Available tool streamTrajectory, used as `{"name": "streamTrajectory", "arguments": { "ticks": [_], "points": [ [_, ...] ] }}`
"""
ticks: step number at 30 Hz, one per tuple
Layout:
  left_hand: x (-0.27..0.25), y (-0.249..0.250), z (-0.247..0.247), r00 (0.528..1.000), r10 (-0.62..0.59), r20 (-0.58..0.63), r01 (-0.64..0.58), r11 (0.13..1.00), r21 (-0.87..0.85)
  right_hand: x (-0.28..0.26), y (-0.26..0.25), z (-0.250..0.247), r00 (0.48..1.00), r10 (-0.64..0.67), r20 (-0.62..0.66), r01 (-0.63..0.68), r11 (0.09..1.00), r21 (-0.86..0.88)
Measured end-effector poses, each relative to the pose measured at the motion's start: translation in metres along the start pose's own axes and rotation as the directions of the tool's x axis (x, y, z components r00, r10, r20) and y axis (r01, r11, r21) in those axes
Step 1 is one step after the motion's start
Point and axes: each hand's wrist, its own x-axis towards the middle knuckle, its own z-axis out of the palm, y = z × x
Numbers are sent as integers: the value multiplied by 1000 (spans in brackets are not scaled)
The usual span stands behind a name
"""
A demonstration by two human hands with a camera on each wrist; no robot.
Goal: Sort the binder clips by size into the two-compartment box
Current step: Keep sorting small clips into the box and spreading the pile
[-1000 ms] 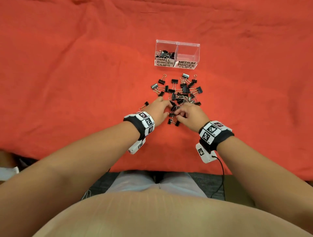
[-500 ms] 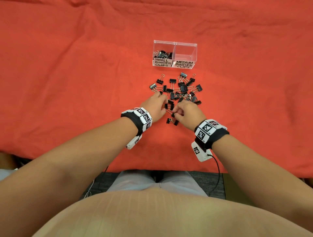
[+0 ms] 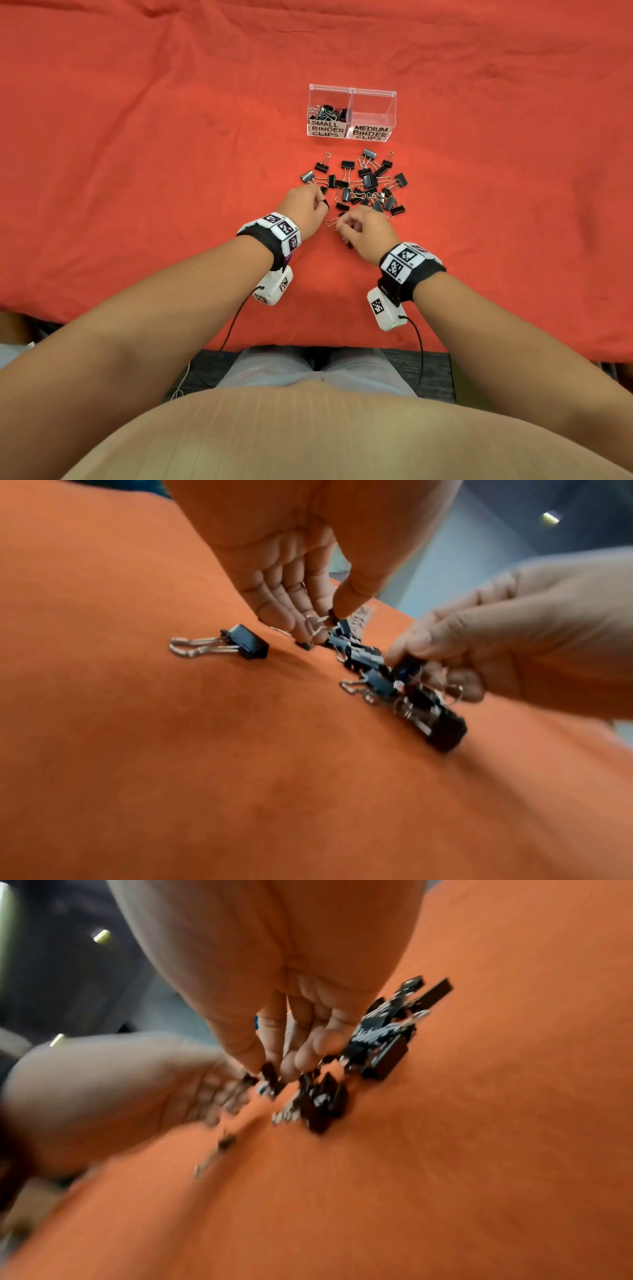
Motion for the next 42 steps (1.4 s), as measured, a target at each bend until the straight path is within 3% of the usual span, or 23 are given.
{"name": "streamTrajectory", "arguments": {
  "ticks": [3, 6, 14, 15, 17, 20, 22, 26, 31, 37, 42],
  "points": [
    [0, -3, -2, 989, -151, -14, 144, 967, -211, 4, 3, -17, 986, 152, -63, -137, 971, 194],
    [-3, -1, -5, 981, -185, 65, 196, 916, -349, 5, 13, -37, 951, 305, -48, -260, 876, 406],
    [-14, 18, 9, 954, -158, 256, 236, 922, -308, -3, 37, -55, 849, 524, 72, -398, 542, 740],
    [-18, 21, 12, 959, -128, 254, 193, 949, -249, -4, 39, -53, 848, 525, 67, -412, 577, 705],
    [-26, 24, 16, 972, 1, 235, 28, 993, -118, -8, 39, -46, 890, 456, 22, -403, 762, 507],
    [-30, 22, 21, 914, 215, 344, -286, 943, 171, -15, 36, -30, 965, 262, -28, -251, 945, 210],
    [-29, 17, 23, 892, 234, 387, -360, 885, 295, -17, 33, -20, 987, 162, -18, -162, 986, 34],
    [-28, 12, 26, 900, 234, 369, -360, 874, 325, -19, 31, -10, 997, 71, 38, -60, 968, -244],
    [-25, 6, 25, 890, 279, 359, -398, 861, 316, -18, 26, -7, 997, 61, 56, -44, 962, -268],
    [-19, 2, 14, 851, 374, 368, -497, 800, 337, -8, 24, -9, 985, 141, 99, -128, 983, -131],
    [-17, -5, 8, 907, 317, 276, -394, 871, 295, -3, 19, -19, 978, 164, 126, -154, 984, -88]
  ]
}}
